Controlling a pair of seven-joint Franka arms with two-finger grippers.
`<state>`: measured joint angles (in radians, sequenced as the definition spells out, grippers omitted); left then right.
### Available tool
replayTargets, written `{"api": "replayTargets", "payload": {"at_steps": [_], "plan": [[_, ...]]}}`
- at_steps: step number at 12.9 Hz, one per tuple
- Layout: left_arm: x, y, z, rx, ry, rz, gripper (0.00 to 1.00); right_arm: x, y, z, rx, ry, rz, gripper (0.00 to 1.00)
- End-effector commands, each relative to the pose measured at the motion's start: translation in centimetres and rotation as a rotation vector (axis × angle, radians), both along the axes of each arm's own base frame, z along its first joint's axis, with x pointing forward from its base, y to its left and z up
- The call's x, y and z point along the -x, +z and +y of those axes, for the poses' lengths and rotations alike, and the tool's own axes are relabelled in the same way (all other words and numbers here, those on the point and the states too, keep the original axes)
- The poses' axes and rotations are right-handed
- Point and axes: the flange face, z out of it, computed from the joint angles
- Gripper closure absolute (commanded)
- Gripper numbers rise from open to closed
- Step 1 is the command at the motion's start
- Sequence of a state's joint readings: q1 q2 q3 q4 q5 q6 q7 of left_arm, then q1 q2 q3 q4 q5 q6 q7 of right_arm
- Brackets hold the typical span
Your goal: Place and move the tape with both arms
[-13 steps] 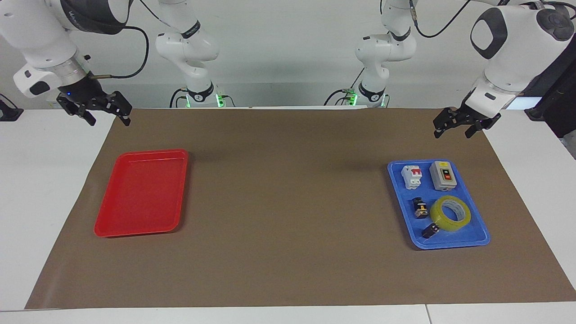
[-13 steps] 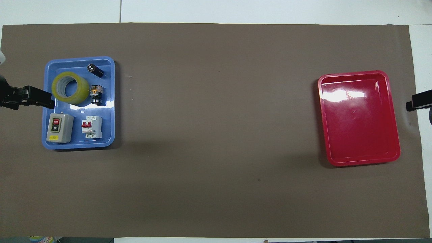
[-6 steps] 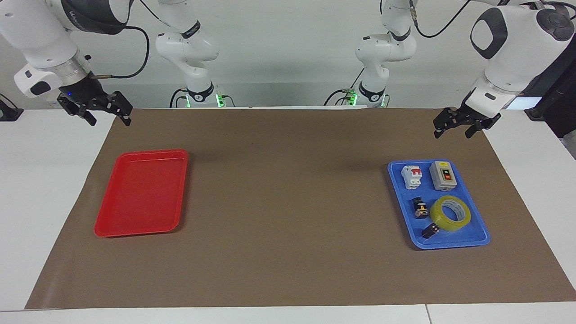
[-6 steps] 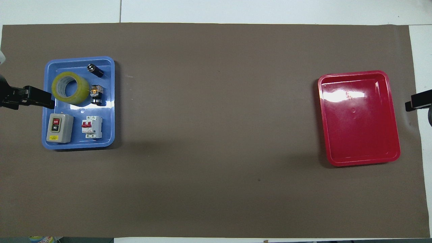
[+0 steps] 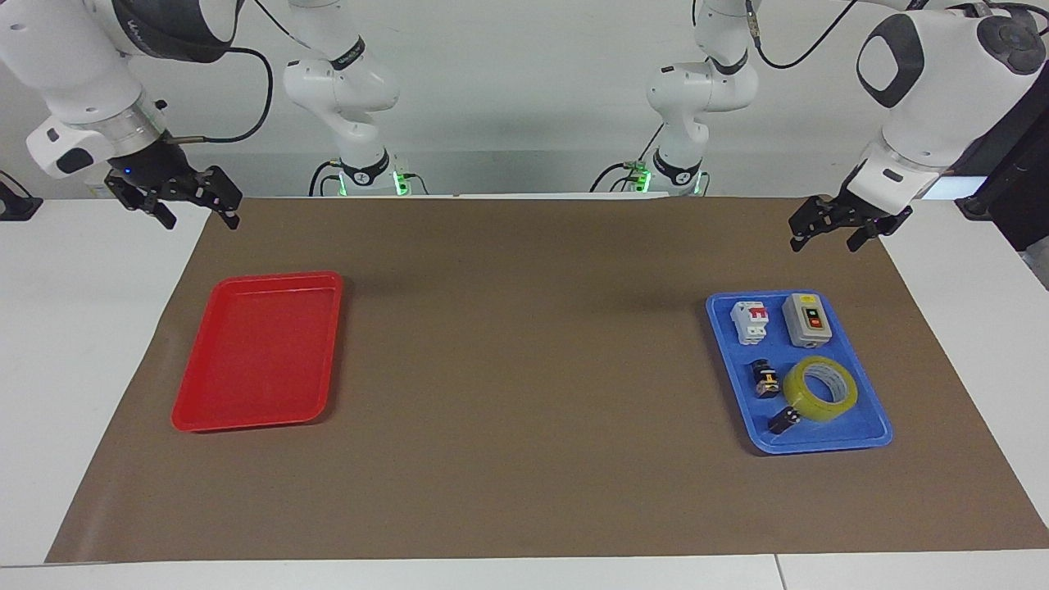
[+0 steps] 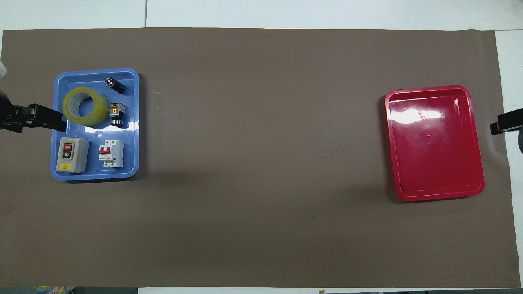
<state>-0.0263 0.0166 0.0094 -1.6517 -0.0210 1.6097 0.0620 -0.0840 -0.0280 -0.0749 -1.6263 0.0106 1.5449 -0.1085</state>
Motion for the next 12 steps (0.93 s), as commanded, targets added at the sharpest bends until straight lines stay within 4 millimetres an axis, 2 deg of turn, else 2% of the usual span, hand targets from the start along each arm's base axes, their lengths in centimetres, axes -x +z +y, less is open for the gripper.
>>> {"api": "replayTargets", "payload": {"at_steps": [1,10,12], "plan": [[0.3,0.2,-0.1,-0.014,-0.016,-0.011,0.00,0.7,0.0,0.2,-0.017,0.016,-0.001,0.00],[0.3,0.2,-0.1,-0.014,-0.016,-0.011,0.00,0.8,0.0,0.2,-0.017,0.015,0.000,0.00],[0.3,0.4,1.0,-0.016,0.008,-0.016,0.00,0.7,0.0,0.2,-0.017,0.016,0.000,0.00]]}}
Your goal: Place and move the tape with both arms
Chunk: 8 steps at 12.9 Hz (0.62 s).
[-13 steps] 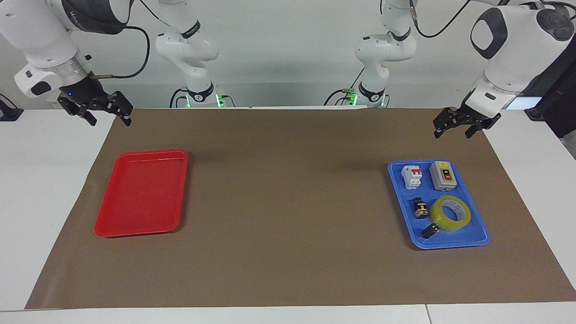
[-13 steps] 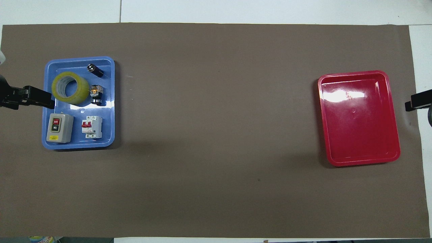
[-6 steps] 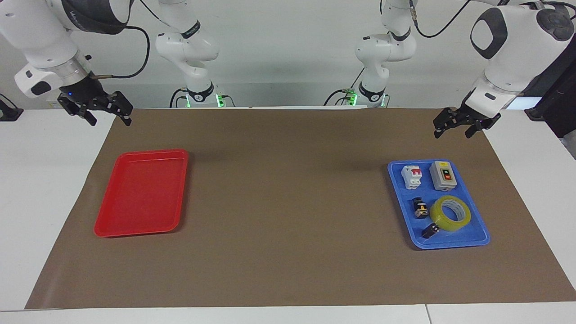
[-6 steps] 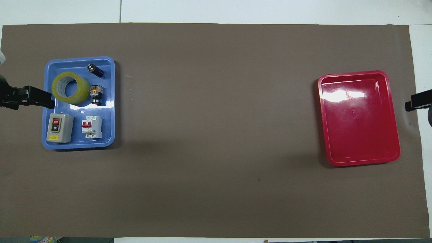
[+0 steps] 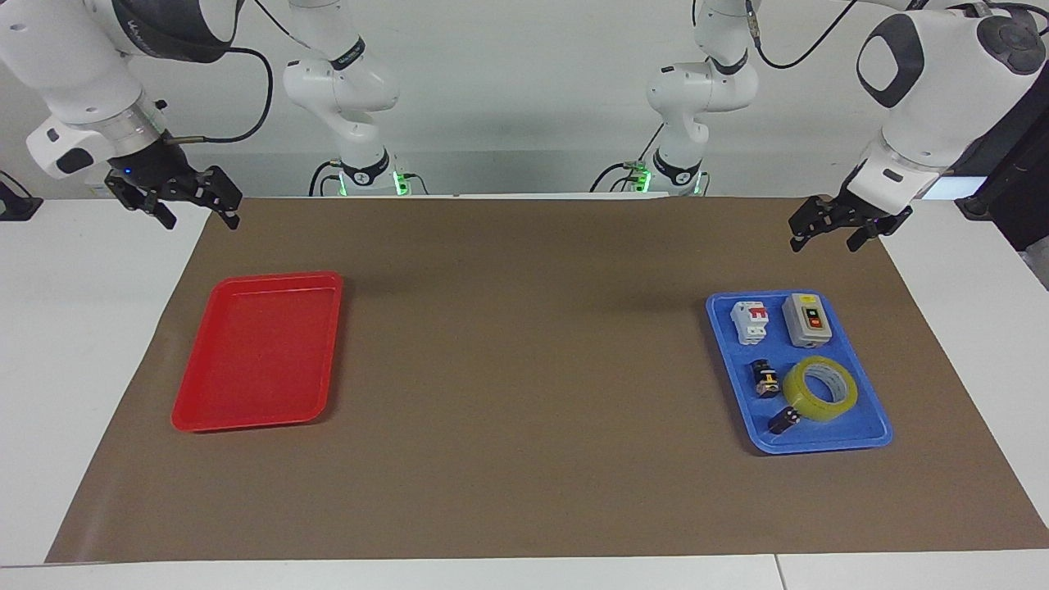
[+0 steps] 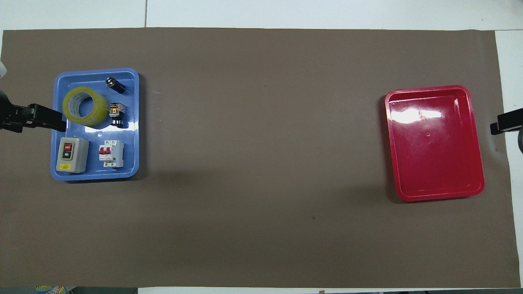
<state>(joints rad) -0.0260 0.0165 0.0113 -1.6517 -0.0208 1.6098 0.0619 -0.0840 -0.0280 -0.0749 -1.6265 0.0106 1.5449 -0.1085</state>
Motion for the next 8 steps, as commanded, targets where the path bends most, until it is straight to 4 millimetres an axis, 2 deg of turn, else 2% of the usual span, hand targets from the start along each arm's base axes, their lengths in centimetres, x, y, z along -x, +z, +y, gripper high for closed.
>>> {"api": "replayTargets", "payload": {"at_steps": [1,3,4,6,7,8], "plan": [[0.4,0.4,1.4,-0.015,0.011,-0.016,0.00,0.7,0.0,0.2,-0.017,0.018,0.000,0.00],[0.4,0.5,1.9,-0.015,0.013,-0.031,0.00,0.7,-0.1,0.2,-0.017,0.016,0.002,0.00],[-0.3,0.0,2.0,-0.016,0.012,-0.092,0.00,0.7,-0.1,0.2,-0.017,0.016,0.002,0.00],[-1.0,-2.4,3.8,-0.019,0.037,-0.140,0.00,0.7,0.0,0.1,-0.017,0.015,0.000,0.00],[-2.0,-3.7,4.4,-0.021,0.028,-0.157,0.00,0.7,0.0,0.1,-0.017,0.015,0.000,0.00],[-3.2,-5.9,5.2,-0.023,0.015,-0.152,0.00,0.7,0.0,0.0,-0.017,0.013,0.000,0.00]]}}
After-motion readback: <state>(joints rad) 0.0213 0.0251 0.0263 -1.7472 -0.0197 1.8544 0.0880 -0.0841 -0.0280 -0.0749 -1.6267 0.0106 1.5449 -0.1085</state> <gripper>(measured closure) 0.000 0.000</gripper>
